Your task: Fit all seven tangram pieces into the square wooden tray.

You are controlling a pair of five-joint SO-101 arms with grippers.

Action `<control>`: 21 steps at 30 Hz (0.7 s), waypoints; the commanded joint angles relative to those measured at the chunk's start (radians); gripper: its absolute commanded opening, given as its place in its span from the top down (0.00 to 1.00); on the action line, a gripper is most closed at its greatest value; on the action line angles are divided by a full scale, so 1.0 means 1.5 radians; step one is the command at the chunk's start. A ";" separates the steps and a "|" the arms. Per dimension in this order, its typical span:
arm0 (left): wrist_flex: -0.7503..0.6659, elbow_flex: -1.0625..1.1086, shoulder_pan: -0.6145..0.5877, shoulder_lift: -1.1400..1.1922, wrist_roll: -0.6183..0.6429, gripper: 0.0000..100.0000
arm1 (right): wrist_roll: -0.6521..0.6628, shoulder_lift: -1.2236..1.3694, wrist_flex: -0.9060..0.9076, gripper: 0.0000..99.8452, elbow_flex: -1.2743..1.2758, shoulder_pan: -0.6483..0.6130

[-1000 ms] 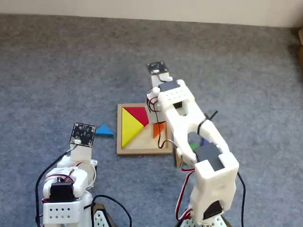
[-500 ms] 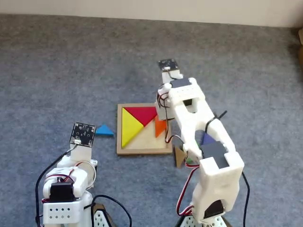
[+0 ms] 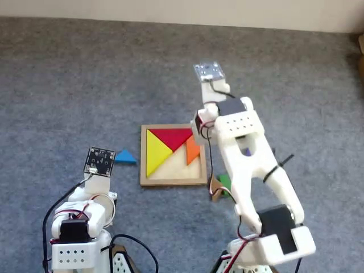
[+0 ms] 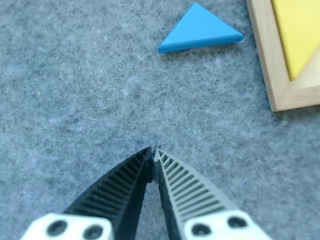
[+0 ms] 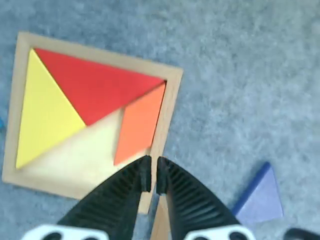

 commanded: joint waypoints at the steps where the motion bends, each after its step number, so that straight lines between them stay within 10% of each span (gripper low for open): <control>1: 0.003 0.014 -0.007 -0.028 0.006 0.96 | -0.042 -0.051 0.009 0.97 0.023 0.005; 11: 0.003 0.014 -0.007 -0.029 0.006 0.96 | -0.213 -0.050 0.094 0.97 0.035 0.081; 21: 0.003 0.014 -0.008 -0.029 0.006 0.96 | -0.181 -0.050 0.037 0.79 0.183 0.090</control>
